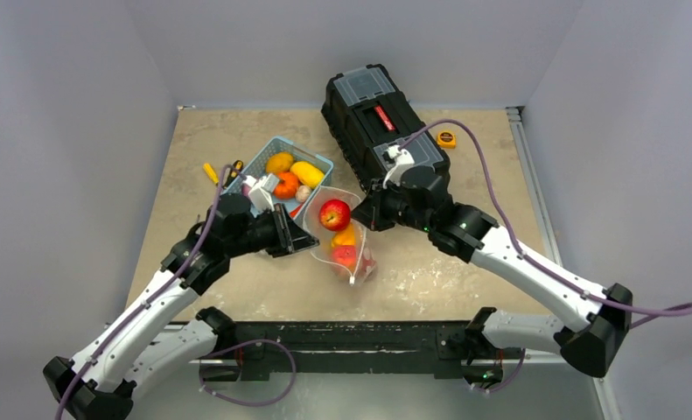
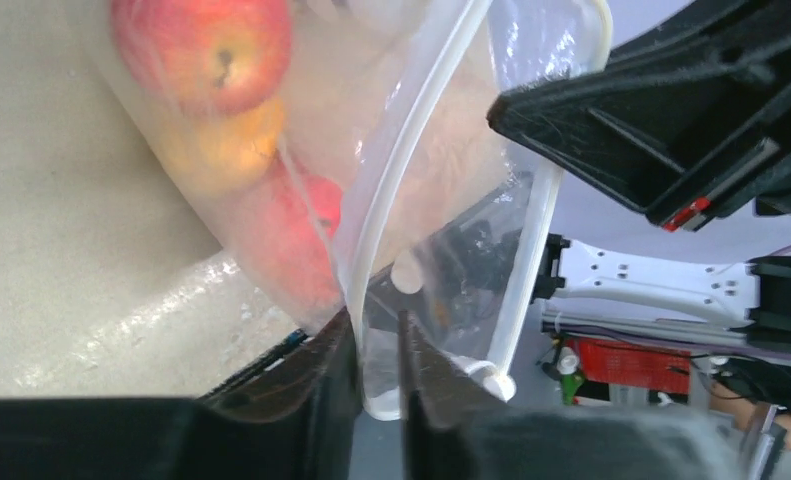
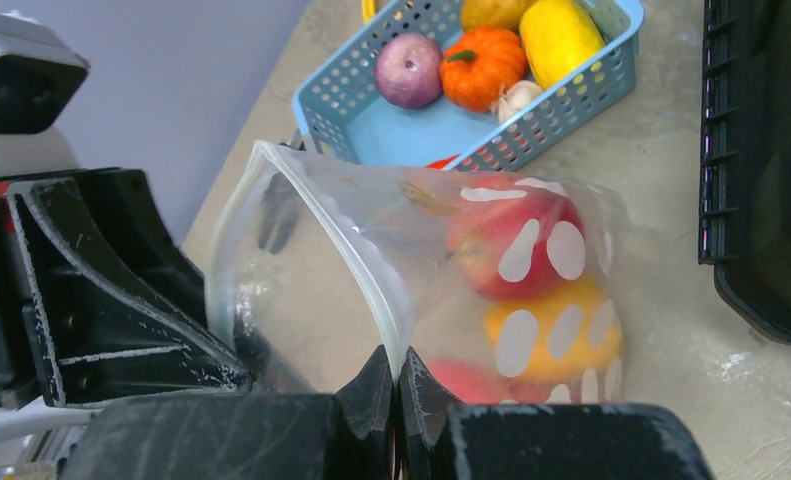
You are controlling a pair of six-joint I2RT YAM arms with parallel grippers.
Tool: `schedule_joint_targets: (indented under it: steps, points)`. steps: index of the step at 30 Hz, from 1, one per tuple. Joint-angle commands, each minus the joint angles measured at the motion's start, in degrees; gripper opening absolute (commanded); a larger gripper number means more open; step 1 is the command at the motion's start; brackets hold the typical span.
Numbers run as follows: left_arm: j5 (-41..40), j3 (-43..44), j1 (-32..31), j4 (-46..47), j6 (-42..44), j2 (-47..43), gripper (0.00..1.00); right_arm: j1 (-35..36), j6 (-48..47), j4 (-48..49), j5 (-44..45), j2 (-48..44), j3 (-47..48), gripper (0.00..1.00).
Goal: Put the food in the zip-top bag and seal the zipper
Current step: Adjust the zipper food storage bag at the center of the board, then pick up the fake vegetable from the bin.
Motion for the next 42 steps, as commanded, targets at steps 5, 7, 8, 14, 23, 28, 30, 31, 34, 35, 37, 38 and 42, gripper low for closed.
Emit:
schedule_joint_targets:
  steps: [5,7,8,14,23,28,30,31,34,35,37,38,42]
  points:
    - [-1.1,9.6,1.2,-9.4,12.1,-3.5,0.70,0.3,0.4,5.3,2.6,-4.9,-3.1,0.00]
    - [-4.8,13.0,1.9,-13.9,16.3,-5.2,0.79,0.2,0.4,5.7,2.5,-4.9,-3.4,0.00]
    - [-6.7,15.2,2.4,-16.2,18.8,-5.3,0.82,0.2,0.4,5.7,2.7,-4.9,-3.4,0.00]
    - [-14.3,28.4,9.9,-26.6,30.1,2.6,0.88,0.2,0.1,6.7,1.4,-4.4,-3.6,0.00]
    - [-21.3,43.3,19.1,-23.9,37.8,27.6,0.91,0.2,0.3,6.6,1.5,-5.3,-3.4,0.00]
    - [-28.4,53.3,20.2,-27.8,41.6,45.9,0.92,0.2,0.3,5.8,2.2,-6.7,-3.2,0.00]
    - [-28.9,55.3,20.3,-28.5,42.9,51.1,0.93,0.2,0.3,5.5,2.6,-7.0,-3.3,0.00]
    - [-29.5,55.1,20.5,-28.3,43.1,52.8,0.93,0.3,0.3,5.4,2.8,-7.0,-3.2,0.00]
    - [-29.9,52.4,21.8,-25.5,40.7,56.1,0.91,0.2,0.3,5.3,2.9,-6.3,-2.9,0.00]
    - [-29.4,50.6,22.3,-23.9,39.8,56.5,0.88,0.3,0.3,5.2,2.8,-5.9,-2.7,0.00]
    - [-30.6,48.7,22.6,-23.5,37.8,57.6,0.83,0.2,0.3,4.9,2.8,-4.8,-2.3,0.00]
    - [-31.9,48.2,22.6,-24.1,36.3,58.1,0.82,0.3,0.3,5.1,2.8,-4.5,-2.3,0.00]
    - [-33.6,40.7,22.6,-18.8,27.5,55.7,0.81,0.2,0.4,6.2,2.7,-3.0,-2.1,0.00]
